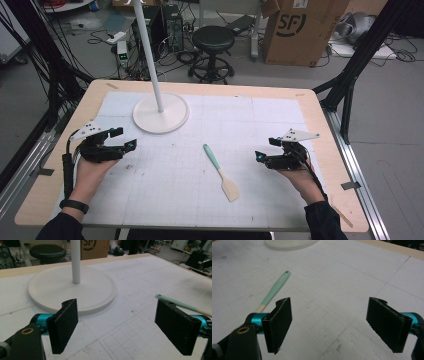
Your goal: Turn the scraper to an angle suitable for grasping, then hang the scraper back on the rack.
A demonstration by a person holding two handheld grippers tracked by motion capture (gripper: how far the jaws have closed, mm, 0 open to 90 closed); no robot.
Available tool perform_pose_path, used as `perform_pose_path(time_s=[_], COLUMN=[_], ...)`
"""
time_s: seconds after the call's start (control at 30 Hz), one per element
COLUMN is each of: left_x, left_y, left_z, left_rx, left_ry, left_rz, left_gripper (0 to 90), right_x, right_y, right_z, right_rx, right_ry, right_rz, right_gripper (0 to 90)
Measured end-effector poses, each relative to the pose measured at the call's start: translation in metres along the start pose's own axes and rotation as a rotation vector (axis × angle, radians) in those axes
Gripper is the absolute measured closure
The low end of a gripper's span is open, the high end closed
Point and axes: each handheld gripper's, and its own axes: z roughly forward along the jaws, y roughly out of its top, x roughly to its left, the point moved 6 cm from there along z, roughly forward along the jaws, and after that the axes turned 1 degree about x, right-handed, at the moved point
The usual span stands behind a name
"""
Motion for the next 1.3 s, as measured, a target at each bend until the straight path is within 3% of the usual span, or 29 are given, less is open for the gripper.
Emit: perform_pose_path(time_s=[0.03, 0.3, 0.4, 0.73, 1.3], left_x=[-0.003, -0.005, -0.004, -0.004, -0.004], left_y=[0.000, -0.003, -0.005, -0.003, -0.001], left_z=[0.003, 0.012, 0.014, -0.001, -0.007], left_rx=[0.008, 0.009, 0.023, -0.011, -0.012], left_ry=[-0.016, -0.016, -0.003, 0.016, 0.032], left_rz=[0.004, 0.045, 0.085, 0.077, 0.078], left_gripper=[19.2, 19.1, 19.1, 18.4, 18.6], right_x=[-0.001, -0.005, -0.005, -0.006, 0.001], right_y=[-0.001, -0.009, -0.007, -0.002, 0.001], right_z=[0.000, 0.003, 0.003, -0.001, 0.000], right_rx=[0.002, 0.022, 0.015, -0.025, -0.020], right_ry=[-0.004, -0.006, -0.008, -0.043, -0.063], right_rz=[0.001, 0.018, 0.027, 0.041, 0.037], right_gripper=[18.9, 17.5, 17.4, 16.5, 15.7])
